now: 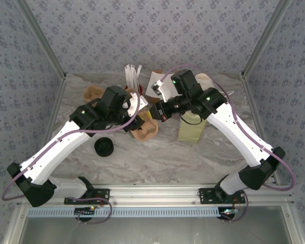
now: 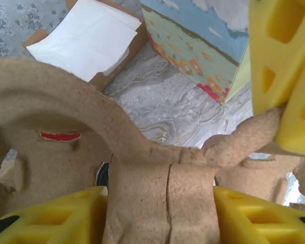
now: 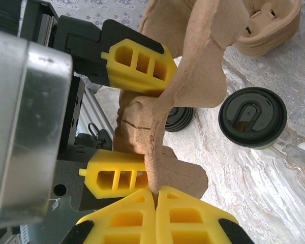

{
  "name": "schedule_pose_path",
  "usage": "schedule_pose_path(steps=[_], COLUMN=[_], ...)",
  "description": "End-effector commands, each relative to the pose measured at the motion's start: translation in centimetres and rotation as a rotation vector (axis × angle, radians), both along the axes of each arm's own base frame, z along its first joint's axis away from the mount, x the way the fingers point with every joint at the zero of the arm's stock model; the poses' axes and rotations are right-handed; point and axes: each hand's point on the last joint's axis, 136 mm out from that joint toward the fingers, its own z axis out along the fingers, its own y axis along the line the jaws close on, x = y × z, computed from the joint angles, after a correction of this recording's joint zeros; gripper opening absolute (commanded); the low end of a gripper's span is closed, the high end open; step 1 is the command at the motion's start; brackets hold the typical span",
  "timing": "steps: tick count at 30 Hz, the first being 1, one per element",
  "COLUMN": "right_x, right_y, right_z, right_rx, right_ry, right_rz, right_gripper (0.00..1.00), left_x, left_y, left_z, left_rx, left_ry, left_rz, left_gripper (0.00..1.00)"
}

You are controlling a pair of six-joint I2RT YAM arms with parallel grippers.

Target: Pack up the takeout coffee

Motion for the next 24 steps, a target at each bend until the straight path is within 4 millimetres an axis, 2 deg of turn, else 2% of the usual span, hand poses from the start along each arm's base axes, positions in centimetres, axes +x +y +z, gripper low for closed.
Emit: schedule_pose_path(steps=[1,6,17,22,24], right_x=[-0.5,-0.5,-0.3,0.0,0.1], right_y=[-0.4,-0.6,-0.7,-0.9,-1.2], right_z=[1.5,1.1,1.1,1.2,1.4], right_rx=[0.039,0.028,0.027,0.03,0.03], right_ry=[-0.017,-0.012,-0.011,-0.012,-0.013], right_rz=[0.008,0.007,0.009,0.001,-0.008], right_gripper=[0.05,0.05,0.05,0.14,0.22], left_x=[-0.5,-0.8,-0.2,-0.1,0.0], left_y=[-0.5,-0.4,-0.2,-0.4,-0.5], left_z=[2.3,3.1,1.9,2.2,2.3], left_rx=[-0.068,-0.09,-0.033,-0.037,-0.039], left_ry=[-0.011,-0.03,-0.021,-0.02,-0.021], left_rz=[-0.021,-0.029,-0.013,-0.018,-0.019], left_gripper=[0.64,0.61,0.46,0.44,0.44])
